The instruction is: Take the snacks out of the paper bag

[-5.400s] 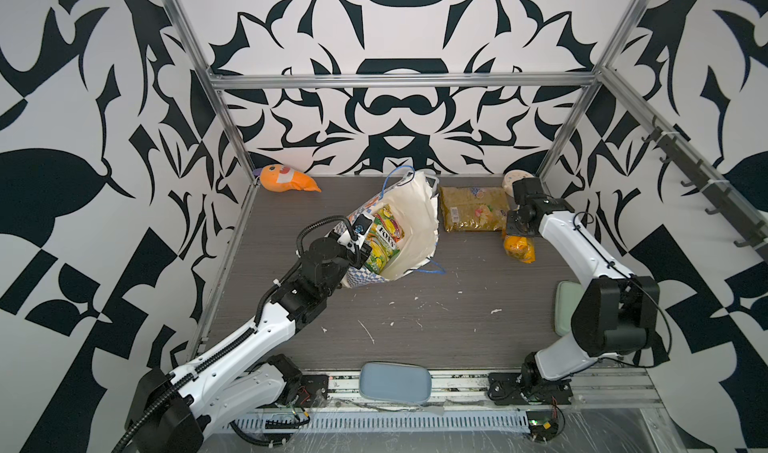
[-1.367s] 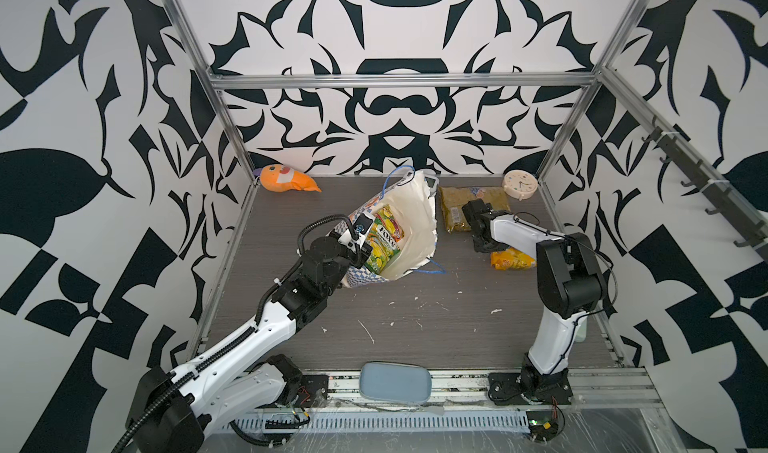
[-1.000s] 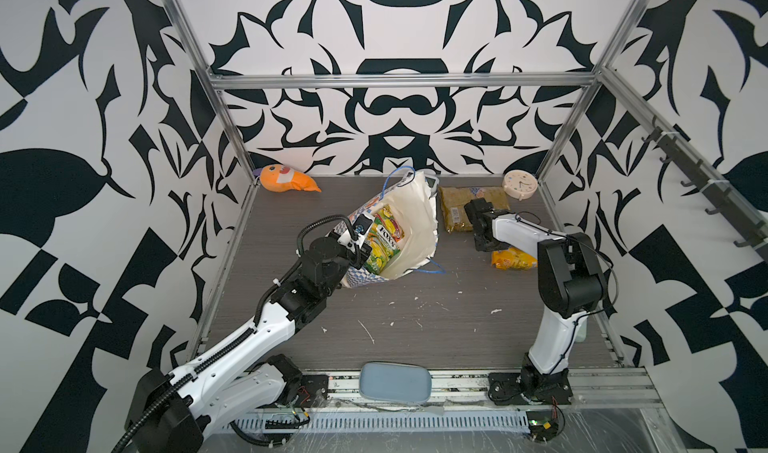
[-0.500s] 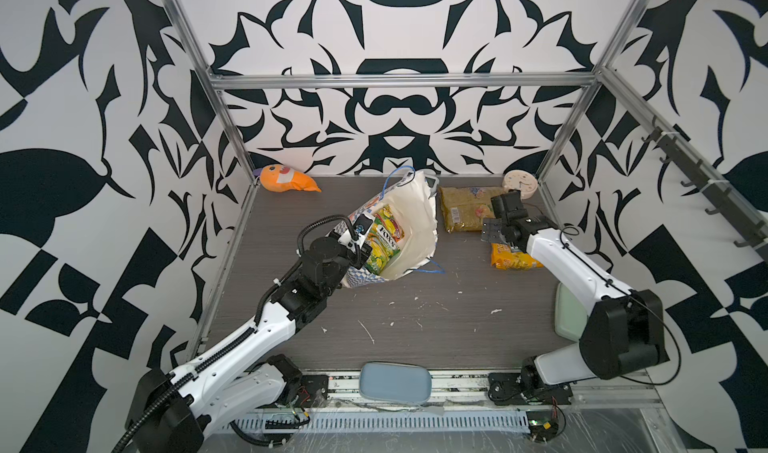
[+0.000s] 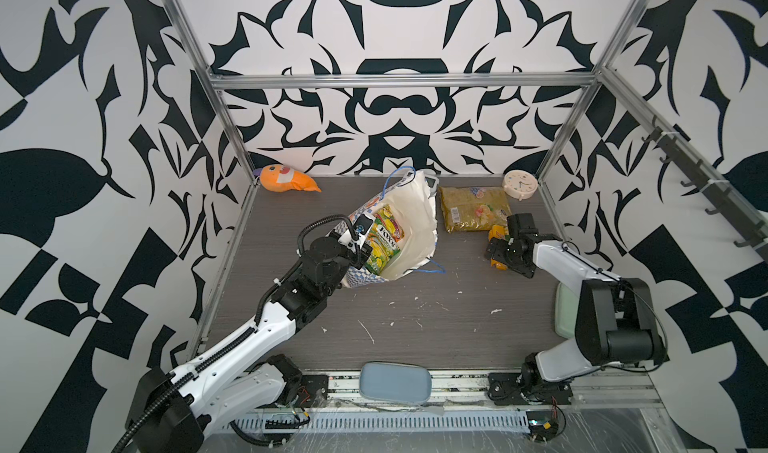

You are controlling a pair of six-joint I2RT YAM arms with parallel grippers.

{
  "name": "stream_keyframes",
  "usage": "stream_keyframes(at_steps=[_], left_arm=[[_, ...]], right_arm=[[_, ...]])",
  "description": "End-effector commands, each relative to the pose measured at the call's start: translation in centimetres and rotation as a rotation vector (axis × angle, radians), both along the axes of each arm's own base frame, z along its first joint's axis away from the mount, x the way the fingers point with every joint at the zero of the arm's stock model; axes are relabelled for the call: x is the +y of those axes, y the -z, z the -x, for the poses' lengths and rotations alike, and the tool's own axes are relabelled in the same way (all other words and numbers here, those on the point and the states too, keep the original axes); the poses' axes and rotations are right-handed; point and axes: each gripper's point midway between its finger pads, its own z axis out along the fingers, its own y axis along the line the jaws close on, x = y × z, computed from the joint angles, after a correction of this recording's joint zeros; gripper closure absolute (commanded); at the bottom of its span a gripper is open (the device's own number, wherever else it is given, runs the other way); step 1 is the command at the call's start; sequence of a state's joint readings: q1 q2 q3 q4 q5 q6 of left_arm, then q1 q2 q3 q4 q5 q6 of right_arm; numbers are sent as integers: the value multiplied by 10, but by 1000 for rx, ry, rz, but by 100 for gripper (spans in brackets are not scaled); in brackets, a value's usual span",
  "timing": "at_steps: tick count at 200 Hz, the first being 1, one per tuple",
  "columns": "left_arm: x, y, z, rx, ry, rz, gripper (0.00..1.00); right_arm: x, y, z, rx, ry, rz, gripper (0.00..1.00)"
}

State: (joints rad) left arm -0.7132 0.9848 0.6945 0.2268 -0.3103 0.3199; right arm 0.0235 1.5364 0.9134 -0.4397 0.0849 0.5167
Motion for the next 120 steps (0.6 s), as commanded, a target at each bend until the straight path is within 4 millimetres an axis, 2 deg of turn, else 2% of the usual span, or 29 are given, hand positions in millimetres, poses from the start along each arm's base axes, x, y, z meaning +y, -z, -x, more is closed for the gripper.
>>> stream_keyframes(at_steps=[1,48,68,120], left_arm=[[-5,-22,5,-48,36,43,100],[-9,-22,2,-47,43,36,100],[-11,-22,1,-43,44,32,100],[-9,-22,2,-41,41,30,100]], right_arm=[[-1,-10,-17,-55,16,8,1],[-16,-9,-24,-54,24,96,9],[-29,-7,-24,-27,33,168,11],[-38,-2,-22,-15,49,183,11]])
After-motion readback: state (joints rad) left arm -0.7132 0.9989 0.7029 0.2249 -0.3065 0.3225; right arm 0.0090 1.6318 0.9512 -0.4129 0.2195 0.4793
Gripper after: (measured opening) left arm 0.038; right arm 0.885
